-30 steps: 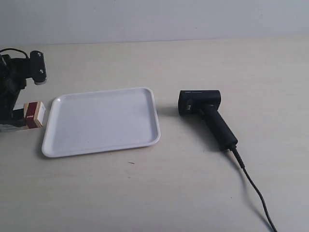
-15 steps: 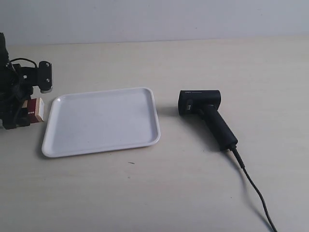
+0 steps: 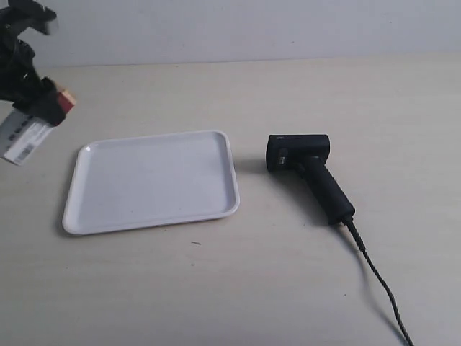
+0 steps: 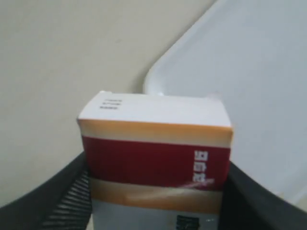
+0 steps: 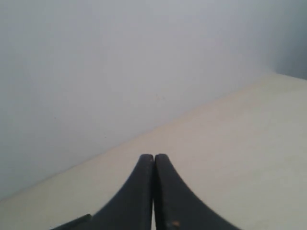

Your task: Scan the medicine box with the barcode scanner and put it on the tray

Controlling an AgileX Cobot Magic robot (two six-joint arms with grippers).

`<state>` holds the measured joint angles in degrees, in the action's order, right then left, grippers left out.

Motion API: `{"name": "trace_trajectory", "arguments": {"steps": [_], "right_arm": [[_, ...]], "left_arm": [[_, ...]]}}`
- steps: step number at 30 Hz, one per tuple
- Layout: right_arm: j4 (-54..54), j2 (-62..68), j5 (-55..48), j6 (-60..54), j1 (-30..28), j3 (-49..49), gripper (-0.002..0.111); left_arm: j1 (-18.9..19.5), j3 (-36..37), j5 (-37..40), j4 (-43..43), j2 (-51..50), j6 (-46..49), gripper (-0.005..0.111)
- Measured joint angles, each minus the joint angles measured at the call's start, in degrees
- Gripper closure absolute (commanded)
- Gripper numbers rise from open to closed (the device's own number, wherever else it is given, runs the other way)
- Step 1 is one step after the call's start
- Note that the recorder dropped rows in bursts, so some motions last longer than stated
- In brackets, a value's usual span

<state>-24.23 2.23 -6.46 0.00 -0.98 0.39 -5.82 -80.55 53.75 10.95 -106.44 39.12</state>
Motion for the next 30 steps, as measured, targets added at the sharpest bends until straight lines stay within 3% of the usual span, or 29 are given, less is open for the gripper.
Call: {"name": "trace_trajectory", "arguments": {"steps": [3,6,12,17,22,30], "right_arm": [[-5.4,4.8,-0.2,-5.9,0.0,0.4,0.108],[-14.8,11.8,-1.2,-16.7,0.0,1.6,0.108],[-49.1,32.0,-7.3,-54.4,3.3,5.9,0.108],[-70.8,52.1,-15.9,-83.8,5.7,11.6,0.108],[-74.3,70.0,-18.4,-89.1,5.8,18.0,0.101],[-72.6,83.9,-20.4,-89.6,10.7,27.7,0.074]], "left_arm": [[-1.3,-1.6,1.4,11.3,0.0,-4.7,0.107],[-4.4,-2.3,0.8,14.7,0.0,-12.4,0.107],[-12.0,-1.9,-3.2,3.9,-0.2,-31.7,0.107],[-15.7,0.5,-8.2,1.5,-0.3,-36.8,0.107],[-15.9,1.2,-9.4,1.5,-0.4,-37.3,0.107],[-15.9,1.7,-9.5,1.5,-2.2,-42.8,0.107]]}}
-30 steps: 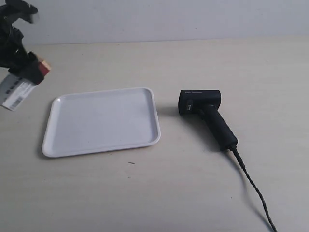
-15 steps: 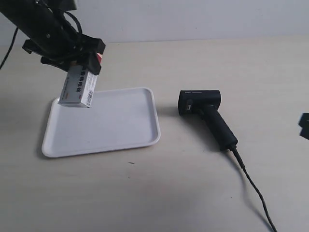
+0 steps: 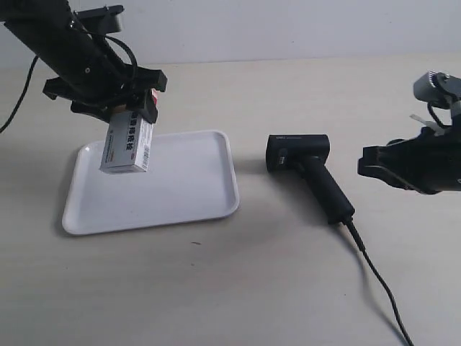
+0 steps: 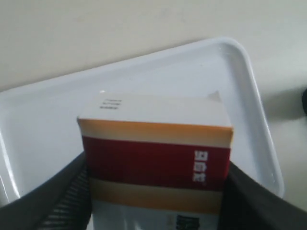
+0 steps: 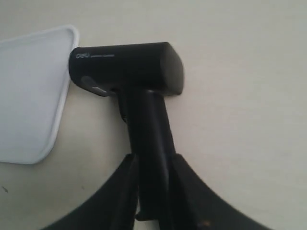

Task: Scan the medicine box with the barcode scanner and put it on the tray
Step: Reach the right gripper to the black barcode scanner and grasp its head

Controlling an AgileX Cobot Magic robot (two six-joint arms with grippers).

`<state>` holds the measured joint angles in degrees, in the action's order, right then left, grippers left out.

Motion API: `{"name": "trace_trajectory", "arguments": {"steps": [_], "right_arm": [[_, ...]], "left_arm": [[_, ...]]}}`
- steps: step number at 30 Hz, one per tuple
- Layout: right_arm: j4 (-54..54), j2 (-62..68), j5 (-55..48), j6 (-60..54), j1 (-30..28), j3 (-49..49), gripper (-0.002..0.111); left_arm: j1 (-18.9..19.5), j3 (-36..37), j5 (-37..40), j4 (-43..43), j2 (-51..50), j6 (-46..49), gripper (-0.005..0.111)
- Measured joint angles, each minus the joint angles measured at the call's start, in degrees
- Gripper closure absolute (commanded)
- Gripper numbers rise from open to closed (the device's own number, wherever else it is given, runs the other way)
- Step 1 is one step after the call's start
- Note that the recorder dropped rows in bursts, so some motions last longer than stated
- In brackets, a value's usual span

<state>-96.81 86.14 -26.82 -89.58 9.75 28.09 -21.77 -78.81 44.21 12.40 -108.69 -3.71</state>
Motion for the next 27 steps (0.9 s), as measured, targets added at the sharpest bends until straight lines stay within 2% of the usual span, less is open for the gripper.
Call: {"name": "trace_trajectory", "arguments": {"steps": [4,9,11,16,22,27], "right_arm": [[3.9,1.3,-0.4,-1.1,2.2,4.1,0.061],[7.2,2.1,0.7,-2.1,2.4,8.5,0.044],[10.6,3.4,1.1,-1.7,2.4,9.8,0.04],[18.6,8.0,0.7,3.4,2.4,12.8,0.039],[21.3,14.3,-4.1,4.8,2.9,16.8,0.039],[26.6,17.4,-0.3,9.8,5.4,18.5,0.037]], "left_arm": [[0.0,0.1,0.0,-0.6,-2.3,-0.8,0.107],[0.2,0.1,0.0,-0.9,-3.8,-3.5,0.107],[0.5,0.1,-0.1,-1.2,-4.2,-4.3,0.107],[0.9,0.1,-0.4,-2.1,-4.2,-4.7,0.107],[1.1,0.1,-0.8,-2.1,-4.2,-4.7,0.107],[1.1,0.1,-1.0,-2.2,-4.2,-4.7,0.107]]}}
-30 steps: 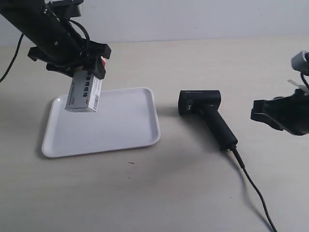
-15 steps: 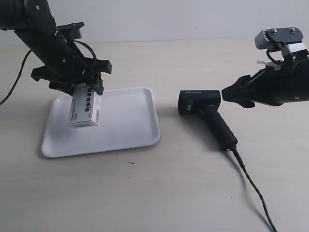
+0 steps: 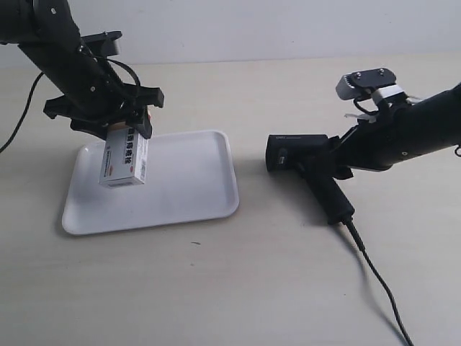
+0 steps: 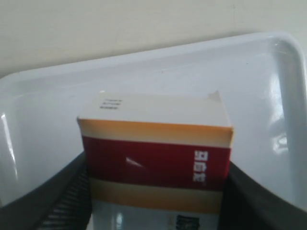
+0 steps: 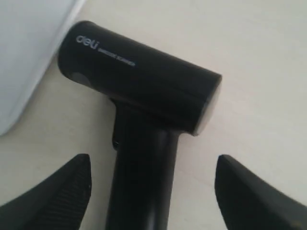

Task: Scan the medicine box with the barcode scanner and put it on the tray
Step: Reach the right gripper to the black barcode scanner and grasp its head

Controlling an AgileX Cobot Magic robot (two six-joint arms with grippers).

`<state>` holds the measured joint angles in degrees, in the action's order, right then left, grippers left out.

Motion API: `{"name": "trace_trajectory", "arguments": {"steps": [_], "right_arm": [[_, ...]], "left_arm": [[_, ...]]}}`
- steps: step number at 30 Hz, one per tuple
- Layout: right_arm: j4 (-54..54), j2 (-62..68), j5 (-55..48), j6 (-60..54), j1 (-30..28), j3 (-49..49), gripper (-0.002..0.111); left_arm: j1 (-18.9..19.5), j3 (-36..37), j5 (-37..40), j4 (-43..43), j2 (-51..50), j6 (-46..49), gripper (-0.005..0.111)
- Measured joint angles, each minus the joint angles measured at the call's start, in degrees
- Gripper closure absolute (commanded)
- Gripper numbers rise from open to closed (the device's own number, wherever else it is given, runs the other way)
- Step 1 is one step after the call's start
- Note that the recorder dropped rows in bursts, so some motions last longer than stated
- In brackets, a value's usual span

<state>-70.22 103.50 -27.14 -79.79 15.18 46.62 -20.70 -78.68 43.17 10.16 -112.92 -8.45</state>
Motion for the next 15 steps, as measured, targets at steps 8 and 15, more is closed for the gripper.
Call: {"name": "trace_trajectory", "arguments": {"steps": [8,15], "right_arm": [[1.8,1.5,7.9,2.8,5.2,0.1,0.027],[1.6,3.5,10.4,3.1,6.1,1.9,0.027]], "left_arm": [[0.0,0.0,-0.3,-0.1,0.0,0.0,0.107],[0.0,0.0,-0.5,-0.1,0.0,0.0,0.107]]}}
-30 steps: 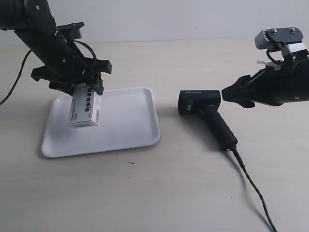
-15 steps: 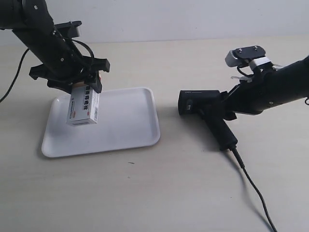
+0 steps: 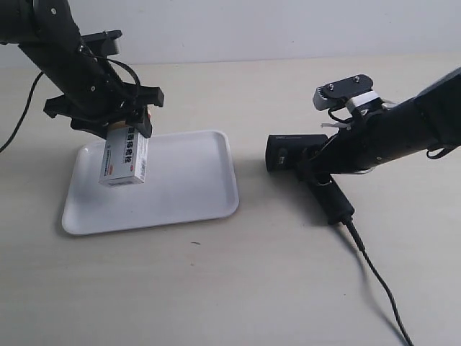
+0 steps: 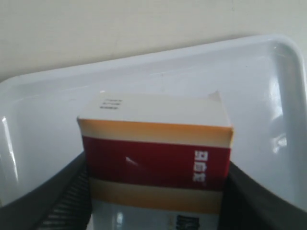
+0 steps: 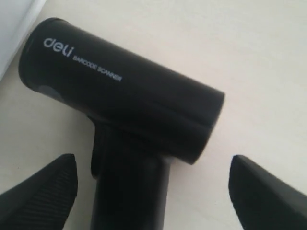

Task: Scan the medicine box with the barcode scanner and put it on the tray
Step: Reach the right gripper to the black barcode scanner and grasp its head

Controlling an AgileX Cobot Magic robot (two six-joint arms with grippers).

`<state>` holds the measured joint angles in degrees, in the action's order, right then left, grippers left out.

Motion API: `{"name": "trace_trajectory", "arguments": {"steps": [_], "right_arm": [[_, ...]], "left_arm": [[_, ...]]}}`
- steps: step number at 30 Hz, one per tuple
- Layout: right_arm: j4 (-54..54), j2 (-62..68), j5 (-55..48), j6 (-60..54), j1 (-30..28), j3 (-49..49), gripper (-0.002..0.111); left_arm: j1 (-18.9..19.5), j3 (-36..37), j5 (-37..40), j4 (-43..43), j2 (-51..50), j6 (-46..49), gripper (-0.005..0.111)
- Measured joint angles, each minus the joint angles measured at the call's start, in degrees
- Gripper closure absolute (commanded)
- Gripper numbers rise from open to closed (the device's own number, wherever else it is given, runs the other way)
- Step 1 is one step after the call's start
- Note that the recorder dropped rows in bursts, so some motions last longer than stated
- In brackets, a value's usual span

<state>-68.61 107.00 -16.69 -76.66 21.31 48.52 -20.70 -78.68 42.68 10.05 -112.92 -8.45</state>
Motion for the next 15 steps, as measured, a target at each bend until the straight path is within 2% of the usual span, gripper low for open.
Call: {"name": "trace_trajectory", "arguments": {"steps": [9,12,15], "right_arm": [[0.0,3.9,-2.5,0.0,0.0,3.4,0.031],[0.0,4.6,-2.5,0.0,0.0,3.4,0.042],[0.0,5.0,-2.5,-0.2,0.0,3.4,0.058]], "left_arm": [[0.0,0.0,0.0,0.0,0.0,0.0,0.107],[0.0,0.0,0.0,0.0,0.0,0.2,0.107],[0.0,0.0,0.0,0.0,0.0,0.3,0.107]]}}
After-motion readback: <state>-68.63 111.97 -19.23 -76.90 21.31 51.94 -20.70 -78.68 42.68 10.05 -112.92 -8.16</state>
